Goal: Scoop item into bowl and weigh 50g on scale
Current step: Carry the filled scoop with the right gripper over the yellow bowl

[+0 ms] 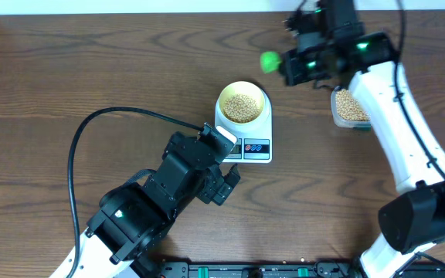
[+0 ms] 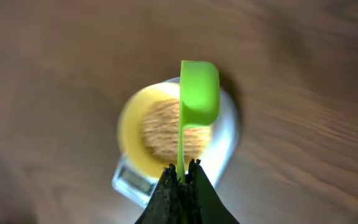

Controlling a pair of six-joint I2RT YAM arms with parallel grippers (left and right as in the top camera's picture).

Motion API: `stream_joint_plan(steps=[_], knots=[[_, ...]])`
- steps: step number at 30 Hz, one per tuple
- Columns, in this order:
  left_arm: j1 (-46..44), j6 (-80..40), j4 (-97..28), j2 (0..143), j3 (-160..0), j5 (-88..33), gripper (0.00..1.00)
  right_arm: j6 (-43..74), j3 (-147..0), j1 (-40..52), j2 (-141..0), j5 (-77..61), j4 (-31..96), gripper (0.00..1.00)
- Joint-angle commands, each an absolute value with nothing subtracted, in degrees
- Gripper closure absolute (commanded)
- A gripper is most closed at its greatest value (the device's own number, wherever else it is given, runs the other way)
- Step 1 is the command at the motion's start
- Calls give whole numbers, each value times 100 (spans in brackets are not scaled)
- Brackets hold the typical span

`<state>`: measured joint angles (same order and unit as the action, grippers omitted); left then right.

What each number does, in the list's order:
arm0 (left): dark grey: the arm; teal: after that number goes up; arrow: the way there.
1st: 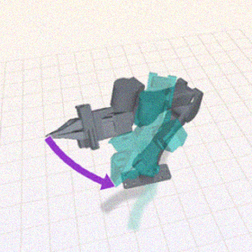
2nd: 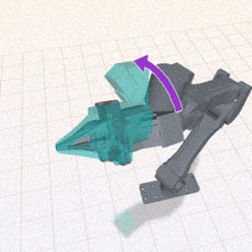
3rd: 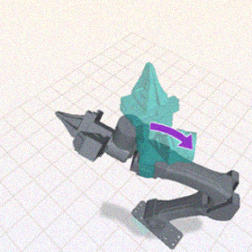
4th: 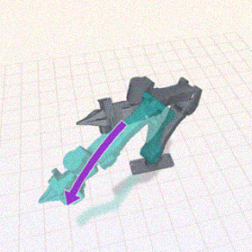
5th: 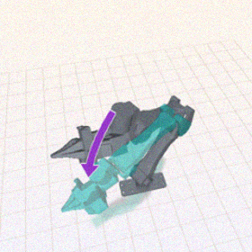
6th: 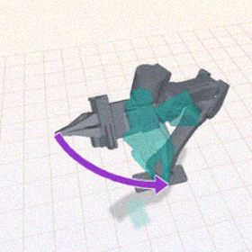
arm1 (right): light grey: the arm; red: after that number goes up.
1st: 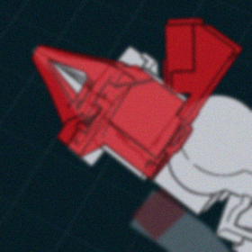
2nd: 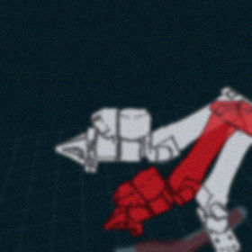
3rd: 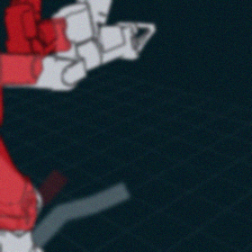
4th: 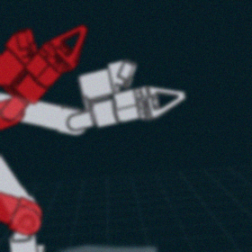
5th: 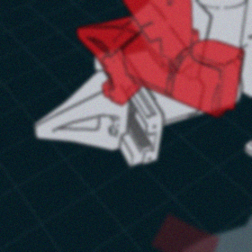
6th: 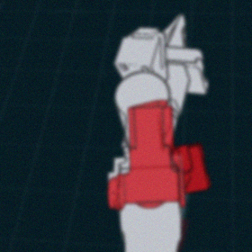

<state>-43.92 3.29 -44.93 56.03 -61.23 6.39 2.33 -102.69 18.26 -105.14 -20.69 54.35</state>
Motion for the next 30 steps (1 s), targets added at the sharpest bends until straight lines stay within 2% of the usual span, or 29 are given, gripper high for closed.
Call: stream_joint_plan(steps=[1,8,19,30], knots=[[-4368,408,-4488,5572,-6296,714,2,-333,-10381,2075,-10656,-2388,5468,99],[-4368,408,-4488,5572,-6296,714,2,-1024,-10377,2578,-11054,-1385,5798,99],[-4368,408,-4488,5572,-6296,714,2,-1085,-10370,2958,-11404,-62,5953,99],[-4368,408,-4491,5572,-6296,714,2,-1083,-10368,3009,-11542,-49,5968,99]])
